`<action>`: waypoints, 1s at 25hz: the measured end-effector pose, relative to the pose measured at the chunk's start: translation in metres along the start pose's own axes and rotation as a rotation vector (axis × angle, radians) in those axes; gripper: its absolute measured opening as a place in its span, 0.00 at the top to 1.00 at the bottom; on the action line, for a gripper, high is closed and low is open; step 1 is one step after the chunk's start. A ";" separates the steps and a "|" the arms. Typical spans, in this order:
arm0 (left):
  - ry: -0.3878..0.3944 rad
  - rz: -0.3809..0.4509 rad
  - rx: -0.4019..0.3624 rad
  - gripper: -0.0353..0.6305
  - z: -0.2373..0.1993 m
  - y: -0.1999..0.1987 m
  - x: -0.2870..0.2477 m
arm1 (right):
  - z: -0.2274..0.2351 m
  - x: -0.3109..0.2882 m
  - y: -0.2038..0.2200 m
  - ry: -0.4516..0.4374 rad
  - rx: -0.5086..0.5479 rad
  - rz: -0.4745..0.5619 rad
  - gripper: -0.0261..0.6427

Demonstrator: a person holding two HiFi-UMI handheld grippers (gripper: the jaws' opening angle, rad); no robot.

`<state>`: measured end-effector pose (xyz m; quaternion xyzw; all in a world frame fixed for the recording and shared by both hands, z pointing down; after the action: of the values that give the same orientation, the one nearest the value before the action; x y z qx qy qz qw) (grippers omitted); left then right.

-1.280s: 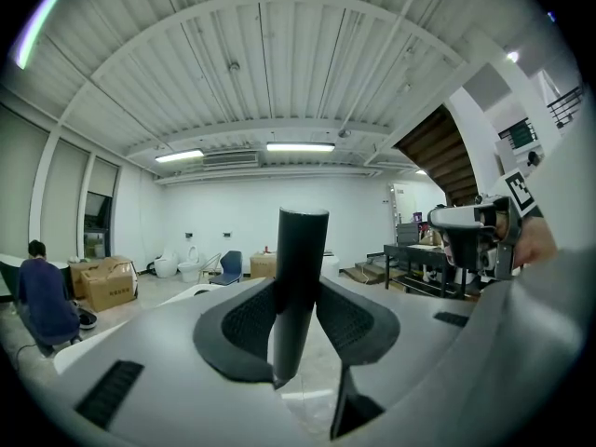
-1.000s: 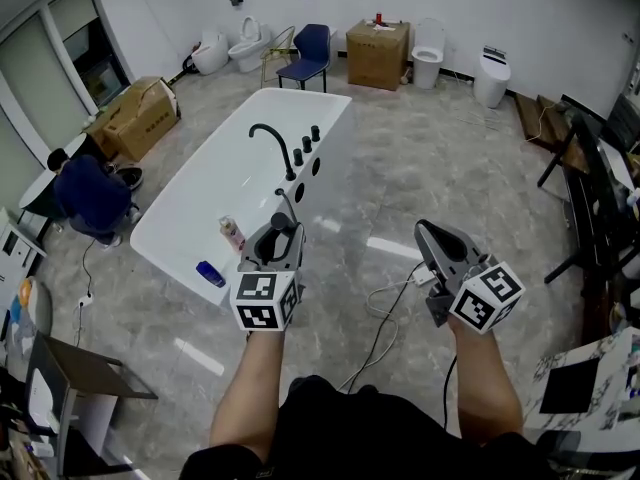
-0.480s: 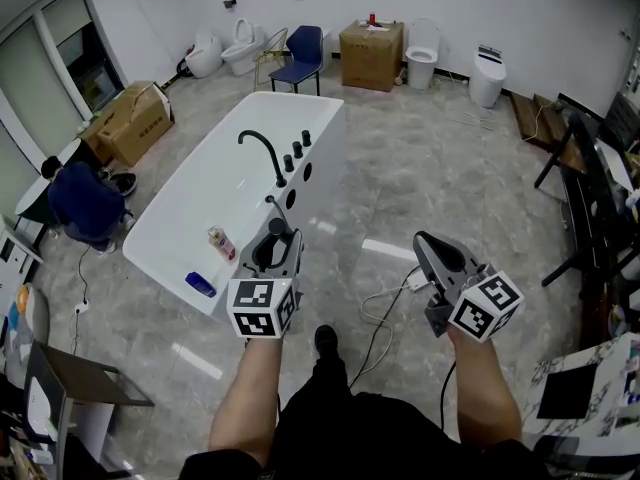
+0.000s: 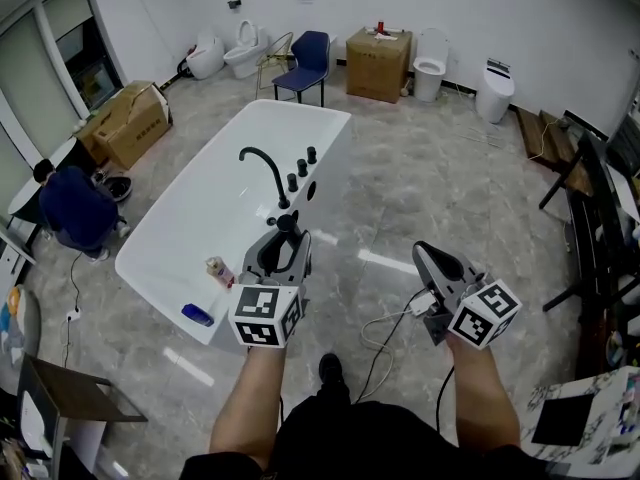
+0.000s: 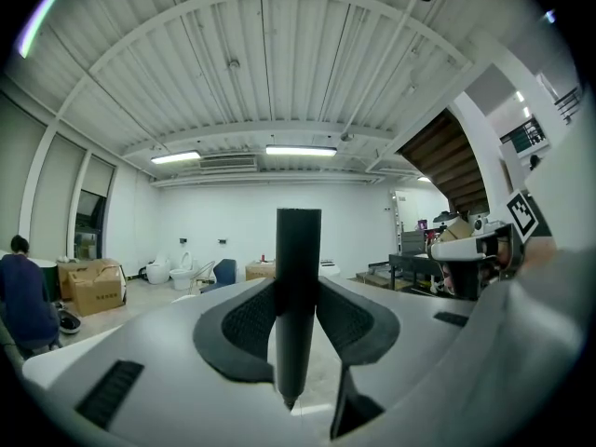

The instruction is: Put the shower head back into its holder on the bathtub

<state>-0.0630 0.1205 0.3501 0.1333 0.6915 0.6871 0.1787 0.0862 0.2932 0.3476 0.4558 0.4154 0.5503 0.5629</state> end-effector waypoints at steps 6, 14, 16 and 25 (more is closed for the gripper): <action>-0.006 0.013 0.021 0.73 -0.043 -0.007 -0.038 | 0.022 -0.061 -0.001 -0.016 -0.017 -0.022 0.94; -0.005 0.027 0.056 0.73 -0.092 -0.007 -0.072 | 0.032 -0.130 0.003 -0.049 -0.021 -0.073 0.94; -0.008 0.031 0.056 0.73 -0.101 -0.008 -0.074 | 0.033 -0.140 -0.001 -0.051 -0.021 -0.068 0.94; -0.054 0.075 0.012 0.73 -0.142 -0.034 -0.079 | 0.038 -0.177 -0.012 -0.080 -0.034 -0.042 0.94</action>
<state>-0.0505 -0.0427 0.3205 0.1785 0.6852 0.6852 0.1707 0.1172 0.1148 0.3389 0.4591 0.3928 0.5266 0.5980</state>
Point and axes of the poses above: the fingertips, and each gripper's own axes: x backward along the fingers, z to its right, y out of its underside, the point moved 2 cm from there along x, backward along the fingers
